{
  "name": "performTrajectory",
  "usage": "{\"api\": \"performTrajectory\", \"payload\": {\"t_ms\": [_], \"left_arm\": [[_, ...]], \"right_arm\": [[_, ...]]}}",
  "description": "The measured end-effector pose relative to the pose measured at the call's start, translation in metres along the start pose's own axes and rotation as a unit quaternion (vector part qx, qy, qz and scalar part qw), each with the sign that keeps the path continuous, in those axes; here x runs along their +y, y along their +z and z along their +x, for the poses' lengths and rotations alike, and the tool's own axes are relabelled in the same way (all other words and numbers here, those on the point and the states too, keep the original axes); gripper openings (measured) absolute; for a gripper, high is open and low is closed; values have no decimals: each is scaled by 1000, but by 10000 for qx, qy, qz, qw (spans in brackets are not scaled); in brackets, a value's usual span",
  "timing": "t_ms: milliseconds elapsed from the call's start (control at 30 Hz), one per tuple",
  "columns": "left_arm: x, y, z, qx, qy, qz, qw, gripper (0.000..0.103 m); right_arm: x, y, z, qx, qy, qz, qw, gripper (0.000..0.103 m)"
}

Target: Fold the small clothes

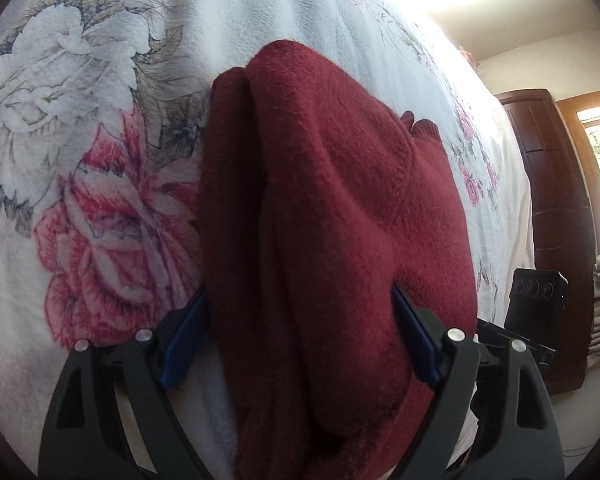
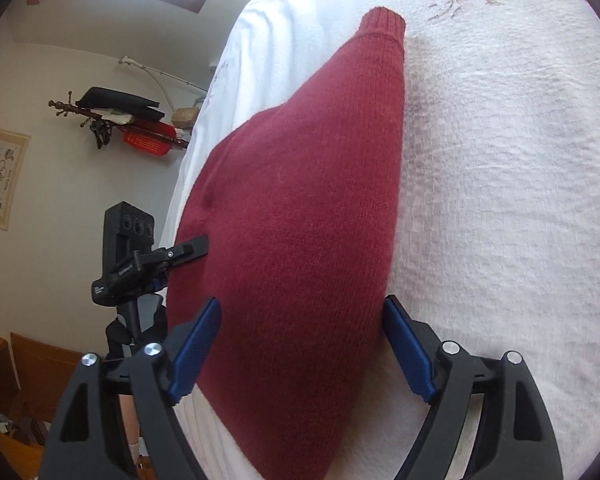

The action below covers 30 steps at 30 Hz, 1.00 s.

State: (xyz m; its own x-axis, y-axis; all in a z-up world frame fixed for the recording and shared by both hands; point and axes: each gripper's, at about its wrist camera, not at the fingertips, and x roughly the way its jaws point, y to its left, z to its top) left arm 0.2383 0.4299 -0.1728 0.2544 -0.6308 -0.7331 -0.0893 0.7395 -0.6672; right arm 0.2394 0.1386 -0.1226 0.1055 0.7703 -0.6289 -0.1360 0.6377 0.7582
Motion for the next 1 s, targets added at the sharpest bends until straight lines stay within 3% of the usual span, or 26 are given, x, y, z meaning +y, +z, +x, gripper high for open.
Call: {"api": "performTrajectory", "payload": {"t_ms": [133,233,300,400,600,700,867,1000], "left_arm": [[-4,3,5,21,-391,51,9992,85],[-6,1,13,48,-30,150,9999,69],[-6,1,16,-5,-36,-4,10000,51],[-5,-3,13,-196,-316,-280,9989,39],[-33,-22,1,-406,-841,-433,9947,34],[-61,-42,4,-338,-964,-305,9943,34],[-121,-90,13,-256,-1219,-110,9921,34],[-174,-130,19,-234,-1126,246,9931,34]], "right_arm": [[-3,14,22,138,243,21,9996,85],[-1,21,30,163,208,-26,9996,83],[5,22,31,149,121,-196,9996,66],[5,18,19,45,251,-189,9995,54],[23,9,-14,-14,475,-184,9987,49],[33,-3,-48,-45,321,-298,9990,48],[36,-40,-117,-79,141,-380,9991,48],[32,-78,-165,-125,91,-375,9992,48]]}}
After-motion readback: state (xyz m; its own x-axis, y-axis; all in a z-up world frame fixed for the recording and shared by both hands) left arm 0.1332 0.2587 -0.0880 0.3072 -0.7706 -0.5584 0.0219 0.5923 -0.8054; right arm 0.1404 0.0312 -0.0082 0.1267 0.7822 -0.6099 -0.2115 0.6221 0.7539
